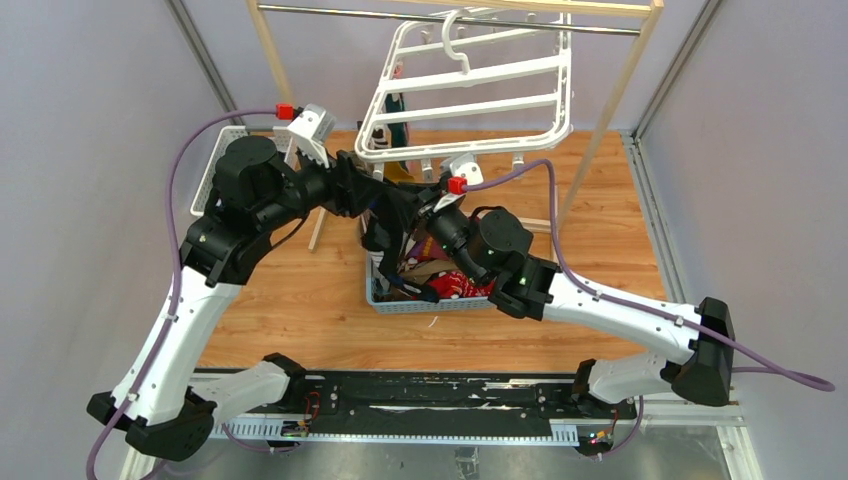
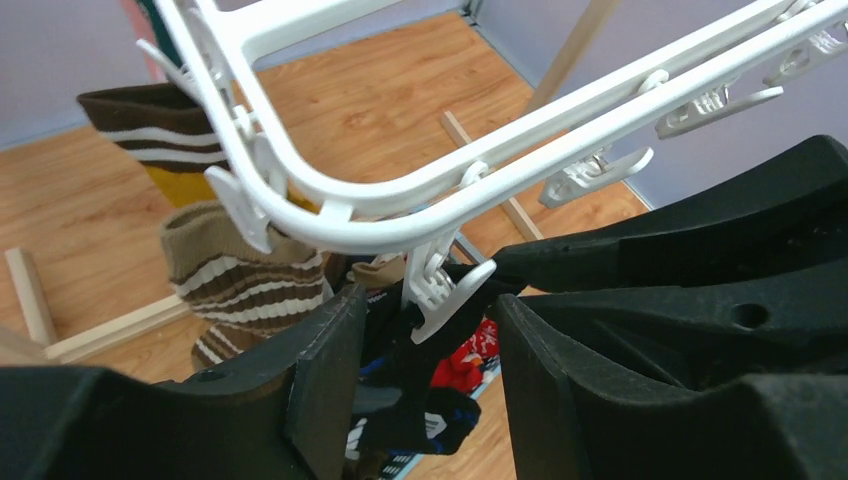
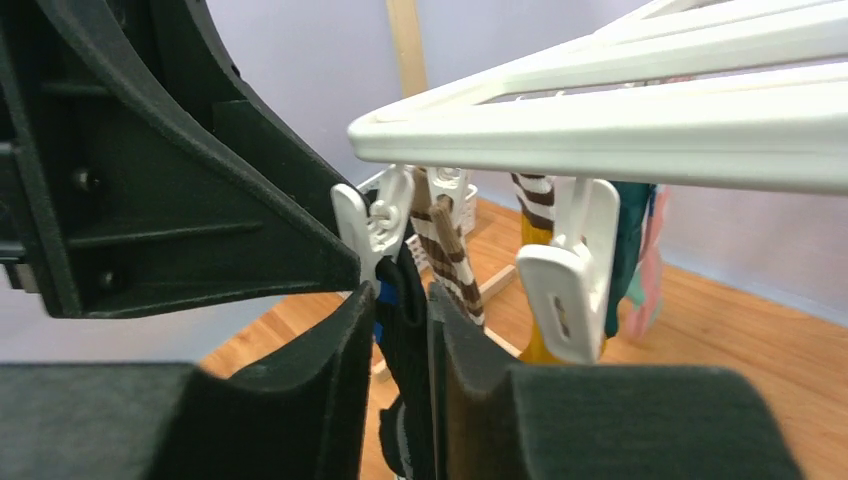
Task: Clip the socks to the hanger
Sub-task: Clamp the sock onto the hanger, then open the clamp at the hanger.
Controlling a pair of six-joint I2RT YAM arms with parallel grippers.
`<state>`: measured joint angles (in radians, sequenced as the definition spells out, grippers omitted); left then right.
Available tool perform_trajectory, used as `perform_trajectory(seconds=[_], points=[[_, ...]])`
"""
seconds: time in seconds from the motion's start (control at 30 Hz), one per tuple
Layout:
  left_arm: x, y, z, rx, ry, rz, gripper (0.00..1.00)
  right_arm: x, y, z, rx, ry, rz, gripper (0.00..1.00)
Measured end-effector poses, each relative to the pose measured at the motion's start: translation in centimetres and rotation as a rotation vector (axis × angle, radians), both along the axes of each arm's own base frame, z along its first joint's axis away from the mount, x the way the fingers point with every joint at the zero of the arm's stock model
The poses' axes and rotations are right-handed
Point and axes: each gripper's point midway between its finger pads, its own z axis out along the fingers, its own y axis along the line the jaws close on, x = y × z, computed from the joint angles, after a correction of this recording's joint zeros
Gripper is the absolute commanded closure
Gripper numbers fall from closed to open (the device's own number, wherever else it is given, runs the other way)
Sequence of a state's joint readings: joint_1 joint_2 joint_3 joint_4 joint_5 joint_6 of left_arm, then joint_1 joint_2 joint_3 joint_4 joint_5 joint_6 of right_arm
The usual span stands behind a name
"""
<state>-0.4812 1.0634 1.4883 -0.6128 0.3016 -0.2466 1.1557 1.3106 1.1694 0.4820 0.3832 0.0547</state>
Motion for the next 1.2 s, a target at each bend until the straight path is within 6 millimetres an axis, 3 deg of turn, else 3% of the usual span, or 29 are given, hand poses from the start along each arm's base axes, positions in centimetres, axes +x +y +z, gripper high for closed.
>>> perform_trajectory(seconds=[0.1, 0.27, 0.57, 0.83, 0.93, 1.2], points=[[0.0, 0.6, -0.3, 0.003, -0.007, 0.030, 0.47, -0.3, -0.5, -0.3, 0.020, 0.008, 0.003, 0.57], [0.1, 1.2, -0.6, 0.011, -0.014, 0.065, 0.47, -1.0, -2.2, -1.6, 0.029, 0.025, -0.001, 0.53], [0.1, 1.4, -1.0, 0.020, -0.009, 0.074, 0.48, -2.1, -7.5, -1.8, 0.063, 0.033, -0.067, 0.50], [-0.5, 1.3, -0.9, 0.012, -0.014, 0.052, 0.52, -0.4, -11.5, -1.8, 0.025, 0.014, -0.186, 0.52], [-0.8, 1.2, -0.8, 0.008, -0.015, 0.038, 0.53, 0.0, -11.3, -1.9, -0.014, -0.016, -0.181, 0.52], [-1.6, 1.0, -1.0, 0.008, -0.001, 0.007, 0.55, 0.3, -7.1, -2.2, -0.100, -0.080, -0.071, 0.56]])
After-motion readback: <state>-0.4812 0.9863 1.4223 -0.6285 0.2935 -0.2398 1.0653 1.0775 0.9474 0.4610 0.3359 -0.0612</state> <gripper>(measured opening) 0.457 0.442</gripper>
